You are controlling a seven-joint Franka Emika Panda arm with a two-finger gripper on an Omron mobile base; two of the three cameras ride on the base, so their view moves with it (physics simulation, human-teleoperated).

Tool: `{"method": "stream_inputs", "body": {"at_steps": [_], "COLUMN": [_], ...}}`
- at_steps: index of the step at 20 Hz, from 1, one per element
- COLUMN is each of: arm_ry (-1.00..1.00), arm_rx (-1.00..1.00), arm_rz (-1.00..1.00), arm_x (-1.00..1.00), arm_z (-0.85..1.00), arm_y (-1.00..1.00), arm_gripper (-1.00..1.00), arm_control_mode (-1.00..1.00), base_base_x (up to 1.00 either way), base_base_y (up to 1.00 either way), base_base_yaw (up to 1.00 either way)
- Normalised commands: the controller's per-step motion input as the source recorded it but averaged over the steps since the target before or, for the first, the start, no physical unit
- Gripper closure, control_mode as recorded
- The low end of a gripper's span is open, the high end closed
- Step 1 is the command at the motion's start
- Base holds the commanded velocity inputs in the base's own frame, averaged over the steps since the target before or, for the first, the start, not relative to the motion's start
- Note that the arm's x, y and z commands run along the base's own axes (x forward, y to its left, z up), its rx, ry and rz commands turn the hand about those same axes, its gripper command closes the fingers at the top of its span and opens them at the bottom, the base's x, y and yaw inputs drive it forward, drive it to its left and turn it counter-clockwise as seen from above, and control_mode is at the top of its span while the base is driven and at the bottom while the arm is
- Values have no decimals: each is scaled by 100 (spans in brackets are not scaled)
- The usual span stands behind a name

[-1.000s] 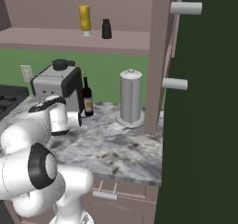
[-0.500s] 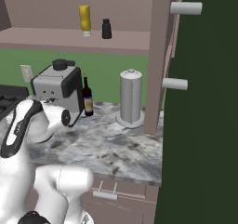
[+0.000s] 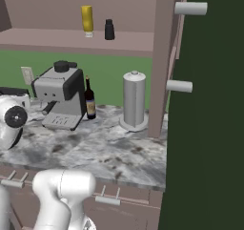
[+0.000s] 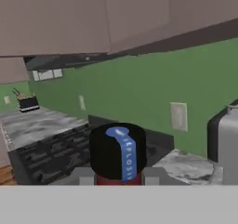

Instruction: There are various items on the counter. Only move the condiments/shakers into the cabinet.

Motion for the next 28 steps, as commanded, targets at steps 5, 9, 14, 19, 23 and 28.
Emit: {"method": "stream_inputs", "body": {"at_steps": [5,9,14,19,23,28], "arm_ry": [14,25,26,10,-5,-25], "arm_rx": [-21,-15,-12,-13,-19,-19], "arm_rz": [-27,-30,-34,-31,-6,0], "arm_x": [-37,-32,-31,-40,-60,-8], "arm_z": [100,99,84,67,31,0], "arm_y": [0,-3,-12,-38,-57,-6], "arm_gripper": [100,100,100,100,100,100], "arm_control_mode": [-100,-100,-100,-100,-100,-100], "base_base_x": [0,0,0,0,0,0], "base_base_y": [0,0,0,0,0,0], "base_base_yaw": [0,0,0,0,0,0]}}
